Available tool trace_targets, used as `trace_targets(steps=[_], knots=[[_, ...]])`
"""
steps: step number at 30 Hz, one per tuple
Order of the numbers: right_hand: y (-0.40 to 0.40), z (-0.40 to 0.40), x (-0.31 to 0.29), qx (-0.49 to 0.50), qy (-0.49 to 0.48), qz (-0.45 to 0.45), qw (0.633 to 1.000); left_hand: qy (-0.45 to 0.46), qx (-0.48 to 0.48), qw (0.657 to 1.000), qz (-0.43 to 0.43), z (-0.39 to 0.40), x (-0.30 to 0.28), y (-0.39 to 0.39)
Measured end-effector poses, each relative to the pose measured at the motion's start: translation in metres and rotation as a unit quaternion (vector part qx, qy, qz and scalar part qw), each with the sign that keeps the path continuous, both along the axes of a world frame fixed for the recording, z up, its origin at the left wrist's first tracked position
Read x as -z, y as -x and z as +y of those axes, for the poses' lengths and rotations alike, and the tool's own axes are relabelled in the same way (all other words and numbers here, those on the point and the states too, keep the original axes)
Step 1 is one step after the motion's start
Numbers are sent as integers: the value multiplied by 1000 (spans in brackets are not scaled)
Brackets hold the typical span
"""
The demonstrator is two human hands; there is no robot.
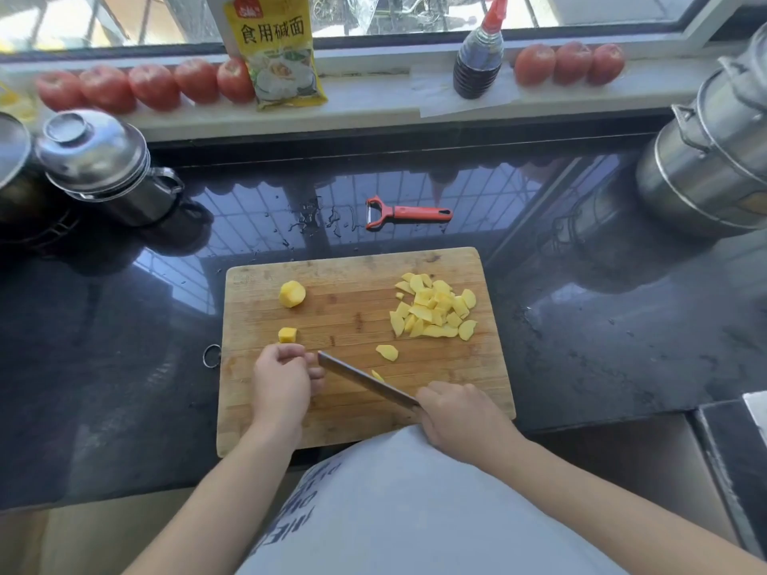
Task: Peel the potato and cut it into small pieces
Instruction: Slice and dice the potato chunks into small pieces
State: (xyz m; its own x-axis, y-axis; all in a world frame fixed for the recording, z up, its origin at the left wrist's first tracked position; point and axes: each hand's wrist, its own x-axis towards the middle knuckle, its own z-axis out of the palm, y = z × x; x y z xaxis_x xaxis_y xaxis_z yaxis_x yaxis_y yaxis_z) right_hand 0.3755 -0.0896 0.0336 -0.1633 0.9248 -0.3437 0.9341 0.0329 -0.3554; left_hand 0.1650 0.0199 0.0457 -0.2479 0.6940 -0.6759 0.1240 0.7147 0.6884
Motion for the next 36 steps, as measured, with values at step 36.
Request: trace_targets(steps=[36], knots=[[-39,10,12,29,-319,-237,917,-297,662,658,200,8,14,-115]])
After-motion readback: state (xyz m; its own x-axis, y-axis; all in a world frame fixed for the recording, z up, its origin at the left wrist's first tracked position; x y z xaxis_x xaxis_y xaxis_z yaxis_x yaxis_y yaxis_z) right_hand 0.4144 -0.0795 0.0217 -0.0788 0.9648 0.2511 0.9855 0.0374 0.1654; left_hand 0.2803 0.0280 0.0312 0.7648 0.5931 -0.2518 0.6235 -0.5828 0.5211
